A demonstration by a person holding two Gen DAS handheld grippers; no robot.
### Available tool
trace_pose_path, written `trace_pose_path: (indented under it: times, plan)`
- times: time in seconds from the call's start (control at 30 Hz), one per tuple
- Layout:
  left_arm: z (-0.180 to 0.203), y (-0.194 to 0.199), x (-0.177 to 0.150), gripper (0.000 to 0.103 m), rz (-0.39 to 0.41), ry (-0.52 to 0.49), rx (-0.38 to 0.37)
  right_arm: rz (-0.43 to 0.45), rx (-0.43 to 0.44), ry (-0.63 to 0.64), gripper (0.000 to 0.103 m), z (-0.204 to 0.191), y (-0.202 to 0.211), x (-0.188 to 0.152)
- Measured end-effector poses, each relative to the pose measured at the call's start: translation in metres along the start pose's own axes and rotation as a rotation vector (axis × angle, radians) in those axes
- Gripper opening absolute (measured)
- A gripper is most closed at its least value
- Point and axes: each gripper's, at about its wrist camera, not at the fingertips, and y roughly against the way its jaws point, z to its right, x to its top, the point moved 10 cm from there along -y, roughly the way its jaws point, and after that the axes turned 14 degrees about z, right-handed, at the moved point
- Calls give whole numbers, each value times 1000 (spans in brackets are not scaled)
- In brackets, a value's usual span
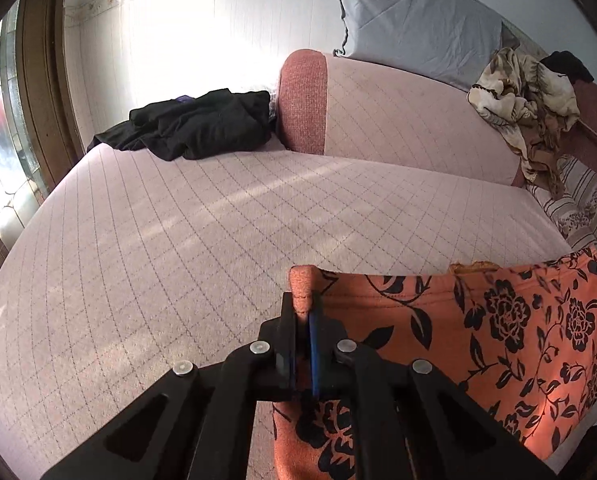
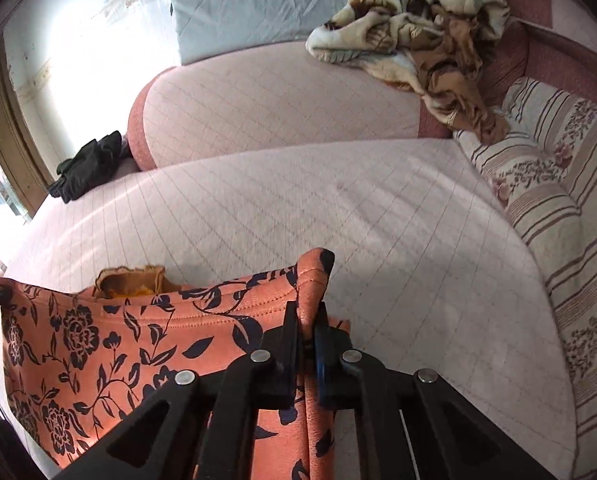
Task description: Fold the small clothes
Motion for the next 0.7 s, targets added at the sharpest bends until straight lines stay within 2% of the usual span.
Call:
trace_pose_path:
  times: [0.07,0.13,0.17,0.2,0.23,0.27,0.3,0.33,0.37,0.4,0.43,0.47,0.53,0.67,0.7]
  plan:
    - [-3,-25,-11,5,-49,7,27,-20,-18,-19,6,9,-15,0]
    - [-1,-60,-42,6,-173,-18,30,-61,-24,-63,7,18,-41,-17]
    - [-2,-74,-60,8,-230,-39,54,-123,-24,-81,7,20,-57,-34]
    - [-4,-81,-66,11,-227,-57,74,-204,-20,-108,9,23,-72,-57]
    - [-4,-80,-64,15,-198,-76,89,-234,-28,-131,11,25,-79,-71]
    - [-6,-78,-62,19,-205,-87,105,-198,-34,-130,10,26,-77,-70]
    - [-8,-74,-56,28,-203,-83,116,-182,-36,-134,12,26,-73,-66]
    - [-10,-69,-49,36,-185,-73,119,-173,-39,-138,27,26,-67,-62]
    - [-13,-62,-40,38,-161,-64,128,-162,-48,-128,38,27,-61,-56]
    - [-16,-53,-32,42,-137,-57,135,-148,-64,-122,58,31,-54,-50]
    - [-18,-43,-24,45,-112,-47,134,-121,-76,-137,62,34,-44,-41]
    - [-19,-31,-17,47,-88,-40,135,-87,-74,-162,62,36,-31,-32]
    - [-16,-7,-9,54,-54,-45,144,-19,-31,-223,64,28,0,-14]
    - [-3,31,-14,63,-44,-67,167,36,177,-313,71,-29,67,-6]
    - [1,36,-19,64,-51,-66,167,43,222,-333,77,-42,80,-12]
